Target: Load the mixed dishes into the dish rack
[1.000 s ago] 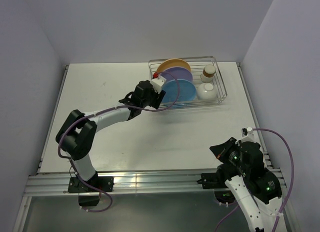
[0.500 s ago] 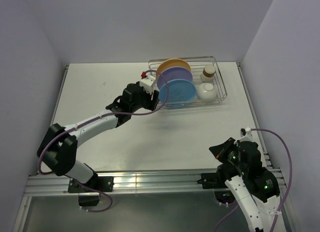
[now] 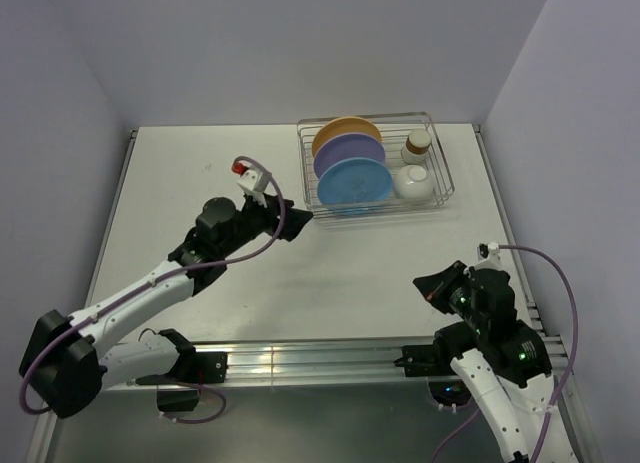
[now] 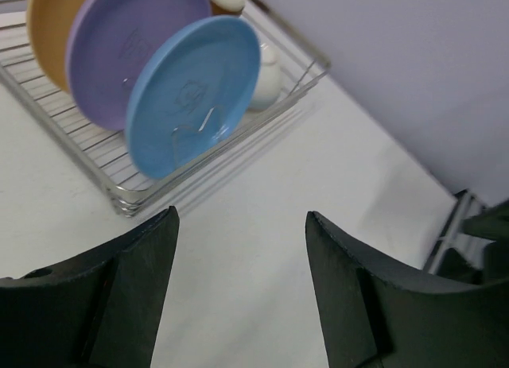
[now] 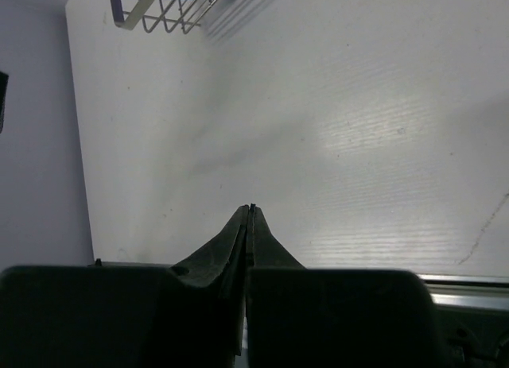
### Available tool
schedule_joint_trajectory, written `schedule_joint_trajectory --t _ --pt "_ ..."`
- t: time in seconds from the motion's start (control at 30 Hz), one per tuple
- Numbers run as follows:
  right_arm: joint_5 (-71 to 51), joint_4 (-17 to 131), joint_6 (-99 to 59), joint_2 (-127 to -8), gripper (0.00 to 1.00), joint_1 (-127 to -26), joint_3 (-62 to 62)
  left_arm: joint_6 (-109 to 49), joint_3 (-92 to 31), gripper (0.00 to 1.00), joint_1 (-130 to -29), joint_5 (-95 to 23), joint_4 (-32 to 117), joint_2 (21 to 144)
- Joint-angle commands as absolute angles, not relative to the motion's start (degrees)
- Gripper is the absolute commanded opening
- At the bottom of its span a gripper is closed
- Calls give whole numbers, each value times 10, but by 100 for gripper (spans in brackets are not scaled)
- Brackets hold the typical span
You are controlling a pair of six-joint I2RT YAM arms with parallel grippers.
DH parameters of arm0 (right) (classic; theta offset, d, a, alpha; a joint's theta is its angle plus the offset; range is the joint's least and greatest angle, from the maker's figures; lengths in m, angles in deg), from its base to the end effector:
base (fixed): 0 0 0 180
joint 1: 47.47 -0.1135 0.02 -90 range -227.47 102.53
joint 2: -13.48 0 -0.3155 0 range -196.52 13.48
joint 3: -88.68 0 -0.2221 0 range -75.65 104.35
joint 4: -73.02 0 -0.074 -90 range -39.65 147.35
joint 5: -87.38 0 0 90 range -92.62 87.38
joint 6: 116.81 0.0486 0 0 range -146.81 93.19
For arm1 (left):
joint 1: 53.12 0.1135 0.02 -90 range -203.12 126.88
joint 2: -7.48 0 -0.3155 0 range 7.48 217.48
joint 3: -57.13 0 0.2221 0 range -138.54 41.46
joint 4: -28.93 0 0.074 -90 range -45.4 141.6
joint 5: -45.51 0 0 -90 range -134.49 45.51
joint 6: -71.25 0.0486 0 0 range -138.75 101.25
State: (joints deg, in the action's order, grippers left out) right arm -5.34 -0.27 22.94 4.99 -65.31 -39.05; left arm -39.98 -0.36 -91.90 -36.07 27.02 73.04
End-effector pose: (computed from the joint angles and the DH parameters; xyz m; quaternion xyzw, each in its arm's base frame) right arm -0.0245 -0.0055 0.2534 0.2259 0.8337 0.2971 0.4071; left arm 0.1754 -0.1501 0.3565 0.1617 0.7259 -0.3805 0.5497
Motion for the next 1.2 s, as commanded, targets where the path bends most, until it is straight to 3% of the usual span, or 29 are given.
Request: schedule_joint_trajectory --t 0.0,0.27,0.63,0.83,0.93,1.17 --pt "-59 86 235 30 0 -650 -412 -484 38 71 -913 -303 175 667" --pt "-57 219 243 56 0 -650 -491 -665 227 74 -908 -210 -98 586" --pt "-61 314 233 129 0 -650 -552 -867 437 79 -907 -195 -483 571" --pt "-60 315 228 245 8 -650 -589 -905 527 82 -906 -221 -548 505" --pt "-48 300 242 305 16 -650 -609 -907 532 82 -909 -209 -487 422" --pt "-70 330 258 288 21 -650 -643 -912 532 84 -910 -207 -337 216"
